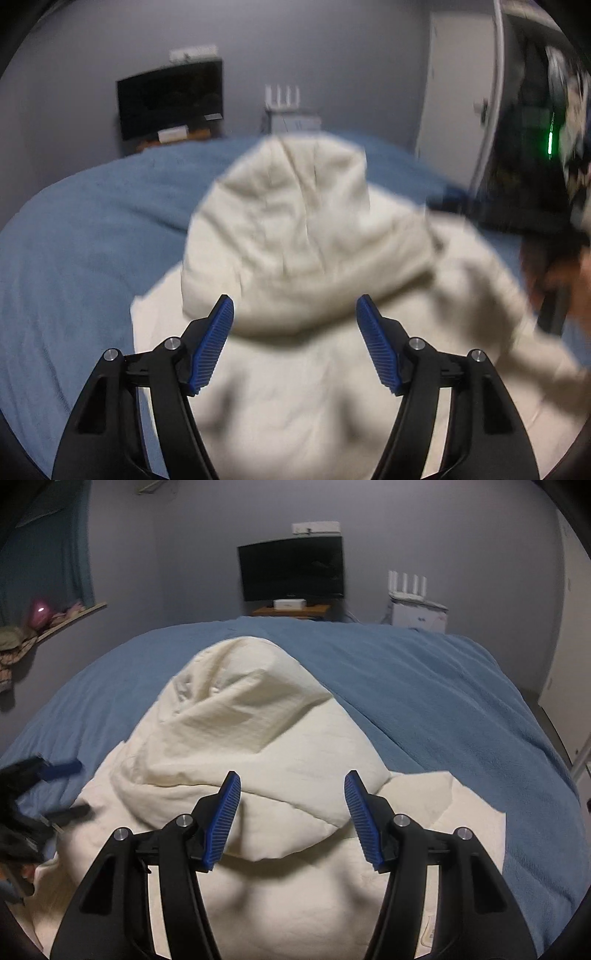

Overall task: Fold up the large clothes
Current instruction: 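Grasp the hood with the left tool and press it down onto the body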

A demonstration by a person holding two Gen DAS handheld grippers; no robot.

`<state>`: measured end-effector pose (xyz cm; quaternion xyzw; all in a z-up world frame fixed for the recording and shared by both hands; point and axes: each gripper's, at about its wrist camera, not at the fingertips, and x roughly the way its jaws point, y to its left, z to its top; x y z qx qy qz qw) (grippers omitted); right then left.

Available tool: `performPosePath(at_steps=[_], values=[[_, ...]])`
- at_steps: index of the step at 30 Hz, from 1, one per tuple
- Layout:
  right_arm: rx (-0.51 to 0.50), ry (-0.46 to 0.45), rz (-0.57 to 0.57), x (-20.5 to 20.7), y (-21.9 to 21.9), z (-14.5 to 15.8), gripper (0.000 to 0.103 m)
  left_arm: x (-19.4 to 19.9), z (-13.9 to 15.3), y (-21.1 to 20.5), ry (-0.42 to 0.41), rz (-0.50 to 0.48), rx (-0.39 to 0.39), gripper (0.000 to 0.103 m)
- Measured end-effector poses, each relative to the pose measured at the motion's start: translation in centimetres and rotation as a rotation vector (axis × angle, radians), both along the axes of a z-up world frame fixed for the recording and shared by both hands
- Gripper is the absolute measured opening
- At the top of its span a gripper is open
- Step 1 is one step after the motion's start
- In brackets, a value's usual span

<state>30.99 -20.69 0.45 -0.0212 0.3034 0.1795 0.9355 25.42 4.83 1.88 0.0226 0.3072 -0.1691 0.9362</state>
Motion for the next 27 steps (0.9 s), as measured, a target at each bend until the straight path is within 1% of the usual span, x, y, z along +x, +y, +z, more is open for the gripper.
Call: performPosePath(at_steps=[1, 2, 3, 4, 5, 6, 8, 10, 12, 14, 17, 20, 24, 26, 27], values=[[0.011, 0.024, -0.005, 0.5, 0.1, -0.5, 0.055, -0.1, -0.1, 0.3, 0.005, 0.012, -0.028, 0.066], [0.016, 0.058, -0.005, 1.1, 0.2, -1.2, 0.055, 1.2, 0.1, -0.3, 0.031, 0.027, -0.057, 0.066], [0.02, 0.089, -0.002, 1.7, 0.5, -2.0, 0.055, 2.3, -0.3, -0.4, 0.059, 0.035, -0.072, 0.066], [0.019, 0.11, 0.0, 2.0, 0.6, -2.5, 0.055, 3.3, -1.3, -0.8, 0.096, 0.04, -0.086, 0.066], [0.008, 0.141, 0.004, 2.5, 1.0, -3.3, 0.055, 4.6, -2.6, -1.0, 0.158, 0.046, -0.095, 0.066], [-0.011, 0.165, 0.008, 2.8, 1.3, -4.1, 0.055, 5.8, -3.4, -1.1, 0.2, 0.061, -0.09, 0.066], [-0.051, 0.187, 0.019, 3.3, 1.8, -5.3, 0.055, 7.1, -5.9, -0.9, 0.254, 0.091, -0.083, 0.065], [-0.102, 0.195, 0.028, 3.6, 2.3, -6.5, 0.055, 7.8, -7.2, -1.1, 0.265, 0.098, -0.056, 0.065], [-0.133, 0.207, 0.028, 4.1, 2.7, -7.5, 0.055, 8.3, -8.1, -2.0, 0.254, 0.093, 0.011, 0.065], [-0.144, 0.227, 0.023, 4.9, 2.9, -8.8, 0.055, 8.5, -9.2, -2.7, 0.253, 0.087, 0.063, 0.065], [-0.156, 0.22, 0.015, 5.5, 3.1, -10.2, 0.055, 9.1, -10.4, -3.0, 0.256, 0.091, 0.066, 0.065], [-0.182, 0.202, 0.003, 5.5, 3.6, -10.8, 0.055, 9.4, -10.9, -3.3, 0.252, 0.098, 0.084, 0.065], [-0.196, 0.197, 0.004, 5.3, 3.8, -10.7, 0.055, 10.2, -10.5, -4.2, 0.264, 0.099, 0.111, 0.065], [-0.161, 0.195, 0.021, 5.2, 3.4, -9.7, 0.055, 10.1, -9.2, -4.6, 0.271, 0.1, 0.108, 0.065], [-0.119, 0.183, 0.027, 4.9, 2.5, -8.9, 0.055, 10.2, -8.5, -4.9, 0.261, 0.103, 0.094, 0.07]])
